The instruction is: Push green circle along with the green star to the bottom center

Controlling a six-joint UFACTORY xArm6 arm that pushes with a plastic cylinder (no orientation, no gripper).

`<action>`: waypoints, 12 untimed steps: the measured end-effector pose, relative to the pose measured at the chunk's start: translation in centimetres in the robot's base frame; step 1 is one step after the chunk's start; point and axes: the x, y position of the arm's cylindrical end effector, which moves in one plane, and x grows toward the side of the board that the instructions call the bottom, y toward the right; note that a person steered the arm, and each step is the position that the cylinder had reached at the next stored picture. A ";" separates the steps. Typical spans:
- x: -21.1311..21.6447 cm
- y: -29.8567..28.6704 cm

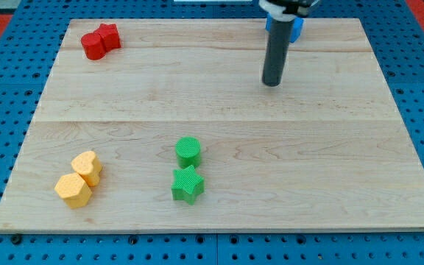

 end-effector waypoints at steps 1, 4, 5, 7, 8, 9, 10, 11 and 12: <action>1.8 -9.0; 12.3 -12.5; 12.3 -14.0; 17.3 -17.4; 19.8 -16.2; 21.0 -12.2; 21.0 -9.7; 21.2 -14.9; 17.2 -16.3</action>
